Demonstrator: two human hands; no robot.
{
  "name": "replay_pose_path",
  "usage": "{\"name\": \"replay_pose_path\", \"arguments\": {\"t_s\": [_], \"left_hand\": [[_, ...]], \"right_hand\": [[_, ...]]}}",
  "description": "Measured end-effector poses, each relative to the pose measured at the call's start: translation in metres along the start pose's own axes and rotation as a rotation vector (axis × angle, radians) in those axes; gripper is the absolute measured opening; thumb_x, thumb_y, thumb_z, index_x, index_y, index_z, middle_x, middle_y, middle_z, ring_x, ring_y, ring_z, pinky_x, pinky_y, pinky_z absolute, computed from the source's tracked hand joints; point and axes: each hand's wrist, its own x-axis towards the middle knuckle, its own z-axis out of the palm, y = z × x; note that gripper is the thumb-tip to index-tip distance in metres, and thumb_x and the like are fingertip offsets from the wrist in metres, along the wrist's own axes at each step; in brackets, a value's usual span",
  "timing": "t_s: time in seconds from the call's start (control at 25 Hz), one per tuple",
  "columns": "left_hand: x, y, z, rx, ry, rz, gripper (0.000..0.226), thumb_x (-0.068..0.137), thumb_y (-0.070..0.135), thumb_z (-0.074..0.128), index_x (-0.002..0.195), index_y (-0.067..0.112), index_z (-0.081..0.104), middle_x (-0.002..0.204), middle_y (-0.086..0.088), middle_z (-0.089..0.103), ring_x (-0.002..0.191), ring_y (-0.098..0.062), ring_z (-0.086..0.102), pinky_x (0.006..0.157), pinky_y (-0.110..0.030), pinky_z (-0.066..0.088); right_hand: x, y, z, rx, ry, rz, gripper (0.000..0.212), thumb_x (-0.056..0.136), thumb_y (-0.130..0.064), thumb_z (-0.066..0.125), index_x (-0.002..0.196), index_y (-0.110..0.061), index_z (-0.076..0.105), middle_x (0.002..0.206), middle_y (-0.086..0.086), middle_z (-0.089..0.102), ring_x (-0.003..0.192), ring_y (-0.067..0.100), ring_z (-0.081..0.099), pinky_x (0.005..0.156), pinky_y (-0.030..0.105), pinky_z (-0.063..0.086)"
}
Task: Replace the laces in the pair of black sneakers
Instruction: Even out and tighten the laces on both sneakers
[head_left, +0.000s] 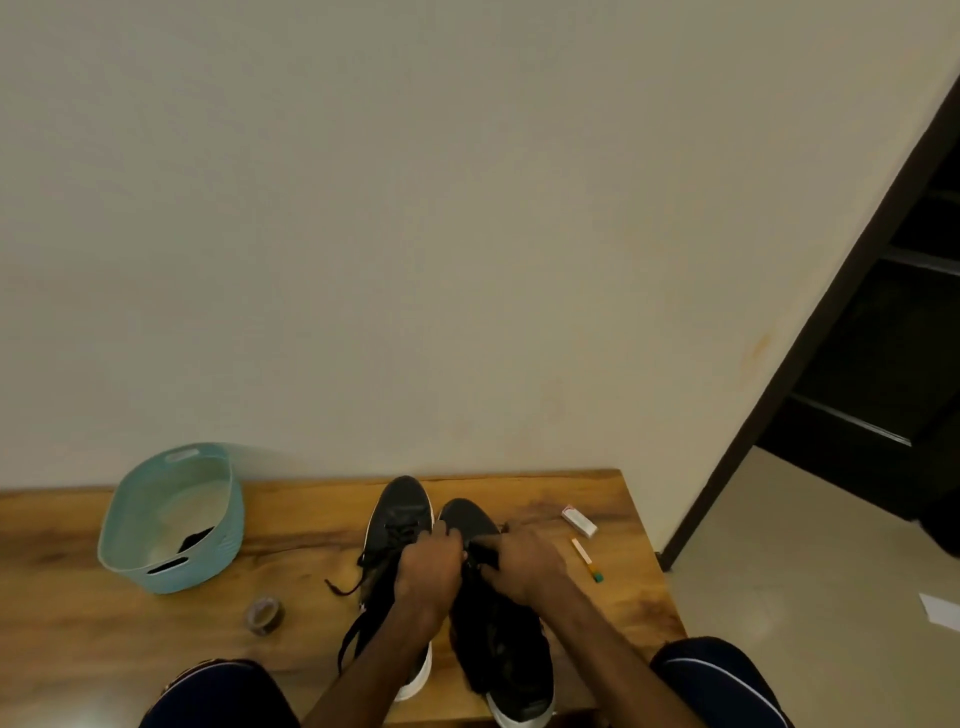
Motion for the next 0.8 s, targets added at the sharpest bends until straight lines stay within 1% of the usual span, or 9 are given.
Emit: {"name": "replay_pose_path", "arguments": {"t_s": [0.08, 0.2, 0.28, 0.36, 0.52, 0.6, 0.68, 0.72, 0.8], "left_hand": [[0.004, 0.004, 0.005, -0.033, 0.005, 0.018, 0.024, 0.104, 0.022, 0.04, 0.124, 0.013, 0.049, 0.128, -0.007, 0.05, 0.108, -0.022, 0.057, 0.078, -0.031, 0.049], [0.009, -0.003, 0.001, -0.3, -0.057, -0.024, 0.023, 0.105, 0.025, 0.038, 0.115, 0.012, 0.054, 0.113, -0.005, 0.059, 0.098, -0.02, 0.062, 0.079, -0.032, 0.05], [0.017, -0.014, -0.002, -0.448, -0.162, -0.014, 0.024, 0.104, 0.023, 0.038, 0.113, 0.01, 0.057, 0.106, -0.006, 0.065, 0.095, -0.021, 0.062, 0.084, -0.035, 0.051], [0.023, -0.024, -0.005, -0.56, -0.209, -0.035, 0.025, 0.104, 0.024, 0.038, 0.109, 0.012, 0.06, 0.099, -0.006, 0.066, 0.088, -0.021, 0.063, 0.087, -0.04, 0.052], [0.018, -0.027, -0.01, -0.916, -0.308, -0.072, 0.03, 0.107, 0.02, 0.035, 0.101, 0.008, 0.061, 0.075, 0.001, 0.057, 0.061, -0.013, 0.05, 0.067, -0.028, 0.045], [0.016, -0.022, -0.015, -0.874, -0.275, -0.088, 0.03, 0.106, 0.023, 0.036, 0.093, 0.011, 0.06, 0.078, -0.003, 0.059, 0.065, -0.015, 0.051, 0.066, -0.033, 0.045], [0.018, -0.019, -0.026, -0.706, -0.166, -0.111, 0.031, 0.105, 0.027, 0.039, 0.089, 0.012, 0.061, 0.089, -0.008, 0.066, 0.077, -0.02, 0.06, 0.072, -0.037, 0.048], [0.018, -0.02, -0.034, -0.635, -0.12, -0.121, 0.031, 0.104, 0.027, 0.04, 0.092, 0.011, 0.063, 0.095, -0.009, 0.069, 0.084, -0.022, 0.064, 0.075, -0.036, 0.049], [0.014, -0.026, -0.056, -0.632, -0.015, -0.137, 0.031, 0.104, 0.022, 0.04, 0.1, 0.007, 0.066, 0.107, -0.01, 0.07, 0.099, -0.024, 0.065, 0.086, -0.035, 0.05]], "right_hand": [[0.003, 0.002, 0.011, 0.024, 0.023, 0.029, 0.045, 0.097, -0.04, 0.05, 0.142, -0.039, 0.048, 0.13, 0.01, 0.052, 0.115, 0.03, 0.054, 0.09, 0.037, 0.048], [0.004, 0.003, 0.015, 0.0, 0.05, 0.109, 0.044, 0.1, -0.036, 0.044, 0.144, -0.032, 0.047, 0.138, 0.012, 0.045, 0.121, 0.032, 0.047, 0.094, 0.04, 0.046], [0.006, 0.005, 0.017, 0.042, 0.064, 0.135, 0.042, 0.101, -0.037, 0.043, 0.143, -0.031, 0.049, 0.138, 0.011, 0.047, 0.121, 0.031, 0.047, 0.096, 0.039, 0.046], [0.005, 0.008, 0.016, 0.088, 0.052, 0.143, 0.042, 0.101, -0.038, 0.044, 0.142, -0.035, 0.048, 0.133, 0.01, 0.052, 0.121, 0.03, 0.049, 0.096, 0.039, 0.047], [0.0, 0.013, 0.013, 0.099, 0.062, 0.204, 0.043, 0.102, -0.037, 0.044, 0.145, -0.037, 0.044, 0.132, 0.012, 0.055, 0.122, 0.032, 0.047, 0.096, 0.039, 0.046], [0.0, 0.011, 0.014, 0.134, 0.063, 0.208, 0.045, 0.101, -0.04, 0.045, 0.145, -0.037, 0.044, 0.133, 0.012, 0.055, 0.122, 0.033, 0.048, 0.097, 0.039, 0.047], [-0.003, 0.01, 0.012, 0.251, 0.111, 0.23, 0.05, 0.097, -0.046, 0.051, 0.143, -0.029, 0.044, 0.131, 0.01, 0.057, 0.121, 0.032, 0.052, 0.096, 0.038, 0.048], [-0.006, 0.013, 0.008, 0.305, 0.16, 0.257, 0.05, 0.095, -0.044, 0.055, 0.14, -0.023, 0.045, 0.128, 0.01, 0.059, 0.12, 0.032, 0.054, 0.094, 0.036, 0.048], [-0.01, 0.023, -0.007, 0.281, 0.177, 0.336, 0.038, 0.095, -0.025, 0.058, 0.129, -0.011, 0.049, 0.123, 0.011, 0.063, 0.115, 0.029, 0.06, 0.086, 0.031, 0.047]]}}
